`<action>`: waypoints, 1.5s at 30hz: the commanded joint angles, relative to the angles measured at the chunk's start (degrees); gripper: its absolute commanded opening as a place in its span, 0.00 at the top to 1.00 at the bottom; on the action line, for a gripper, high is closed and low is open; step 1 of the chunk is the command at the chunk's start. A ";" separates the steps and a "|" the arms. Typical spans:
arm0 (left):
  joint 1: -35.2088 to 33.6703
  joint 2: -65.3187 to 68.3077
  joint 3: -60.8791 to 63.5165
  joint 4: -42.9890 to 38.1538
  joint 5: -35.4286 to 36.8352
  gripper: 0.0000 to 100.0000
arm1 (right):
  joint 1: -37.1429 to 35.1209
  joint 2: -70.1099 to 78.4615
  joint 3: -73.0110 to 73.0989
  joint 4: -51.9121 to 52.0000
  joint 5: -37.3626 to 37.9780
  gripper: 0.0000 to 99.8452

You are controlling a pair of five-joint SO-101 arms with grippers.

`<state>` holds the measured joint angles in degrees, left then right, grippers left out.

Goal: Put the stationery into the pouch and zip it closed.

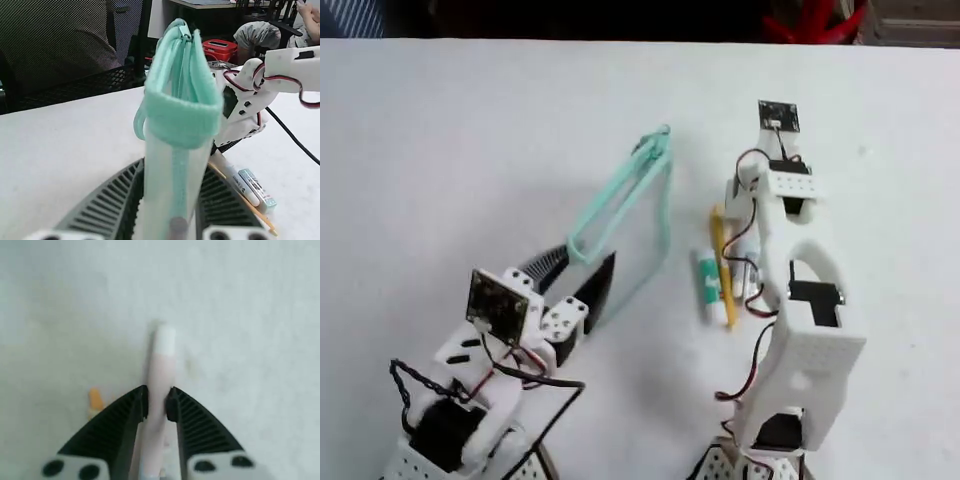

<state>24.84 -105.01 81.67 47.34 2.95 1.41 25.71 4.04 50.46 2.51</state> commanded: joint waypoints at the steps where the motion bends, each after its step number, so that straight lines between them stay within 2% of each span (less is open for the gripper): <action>1: 0.66 0.31 0.44 0.53 0.53 0.86 | 1.36 -3.21 -1.93 2.07 -2.37 0.98; 4: 0.66 0.31 0.44 0.53 0.53 0.86 | 2.77 -9.36 3.43 1.01 -6.33 0.98; 7: 0.66 0.31 0.44 0.44 0.53 0.86 | 2.95 -19.74 13.89 -4.09 -7.21 0.98; 14: 0.66 0.31 0.44 0.35 0.53 0.86 | -0.31 -50.68 47.56 -28.44 -6.68 0.98; 16: 0.66 0.31 0.44 0.44 0.53 0.86 | -1.01 -58.33 55.03 -33.80 -4.48 0.98; 22: 0.66 0.31 0.44 0.53 0.53 0.86 | -3.91 -73.19 66.29 -37.76 -1.23 0.98; 32: 0.66 0.31 1.49 0.09 0.53 0.86 | -4.79 -80.04 70.51 -37.49 -0.09 0.98; 37: 0.66 0.31 1.32 0.09 0.53 0.86 | -4.18 -82.77 66.99 -36.97 -0.18 0.98; 41: 0.66 0.31 1.23 0.09 0.53 0.86 | -4.88 -90.15 55.03 -23.87 -0.53 0.98; 45: 0.75 0.31 1.23 0.09 0.53 0.86 | -10.33 -97.54 41.41 -13.49 -0.09 0.98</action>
<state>24.84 -105.01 82.73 46.90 2.95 -5.54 -66.77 56.97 30.86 1.71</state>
